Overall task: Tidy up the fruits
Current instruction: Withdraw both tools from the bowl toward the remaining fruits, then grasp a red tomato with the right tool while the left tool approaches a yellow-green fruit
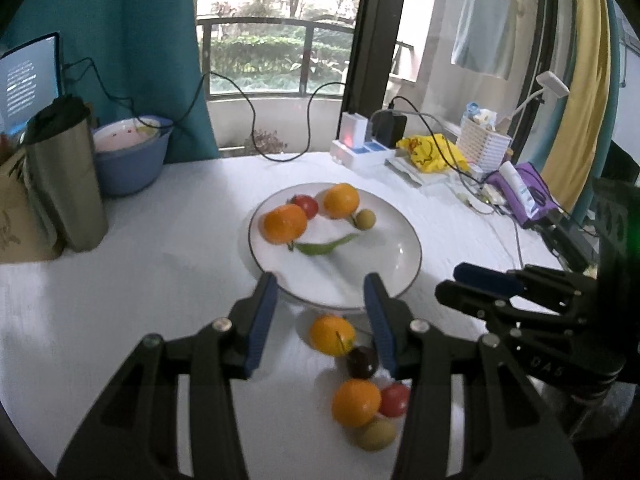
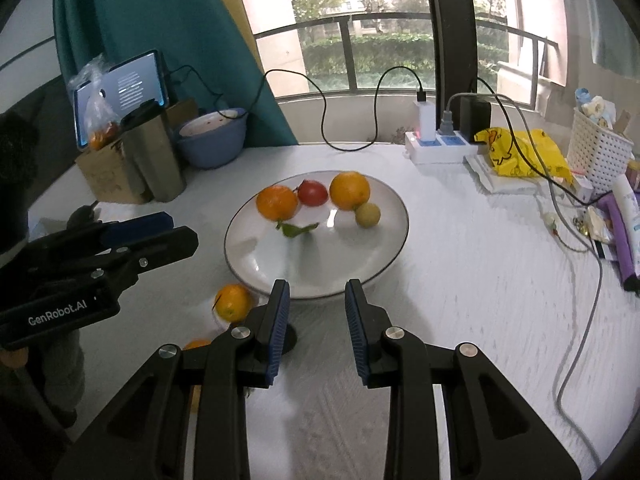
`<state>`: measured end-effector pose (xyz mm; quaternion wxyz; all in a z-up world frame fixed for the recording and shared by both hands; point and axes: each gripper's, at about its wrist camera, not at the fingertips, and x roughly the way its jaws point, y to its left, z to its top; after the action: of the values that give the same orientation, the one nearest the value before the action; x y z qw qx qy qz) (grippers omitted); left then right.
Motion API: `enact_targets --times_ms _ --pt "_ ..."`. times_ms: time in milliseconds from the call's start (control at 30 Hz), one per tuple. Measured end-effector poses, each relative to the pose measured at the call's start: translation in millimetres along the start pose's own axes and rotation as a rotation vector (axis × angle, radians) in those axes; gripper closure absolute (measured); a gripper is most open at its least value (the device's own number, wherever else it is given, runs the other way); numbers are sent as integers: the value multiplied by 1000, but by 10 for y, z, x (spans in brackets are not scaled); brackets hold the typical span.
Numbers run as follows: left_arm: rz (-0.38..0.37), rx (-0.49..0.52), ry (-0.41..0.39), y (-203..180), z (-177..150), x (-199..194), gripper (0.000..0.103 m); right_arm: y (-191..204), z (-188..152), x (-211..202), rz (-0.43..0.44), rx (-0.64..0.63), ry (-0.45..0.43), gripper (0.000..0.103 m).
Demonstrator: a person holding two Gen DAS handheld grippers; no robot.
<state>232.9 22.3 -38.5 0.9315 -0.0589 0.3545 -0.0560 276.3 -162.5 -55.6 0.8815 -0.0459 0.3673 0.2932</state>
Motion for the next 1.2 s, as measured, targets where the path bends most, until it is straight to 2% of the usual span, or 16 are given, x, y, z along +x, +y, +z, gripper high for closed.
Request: enact_targets --times_ms 633,733,833,1200 --pt "-23 -58 46 36 -567 -195 56 366 -458 22 67 -29 95 72" --pt "-22 -67 51 70 -630 -219 56 403 -492 59 77 -30 110 72" --pt "-22 -77 59 102 -680 -234 56 421 -504 79 94 -25 117 64" --pt "-43 -90 82 103 -823 -286 56 455 -503 186 144 -19 149 64"
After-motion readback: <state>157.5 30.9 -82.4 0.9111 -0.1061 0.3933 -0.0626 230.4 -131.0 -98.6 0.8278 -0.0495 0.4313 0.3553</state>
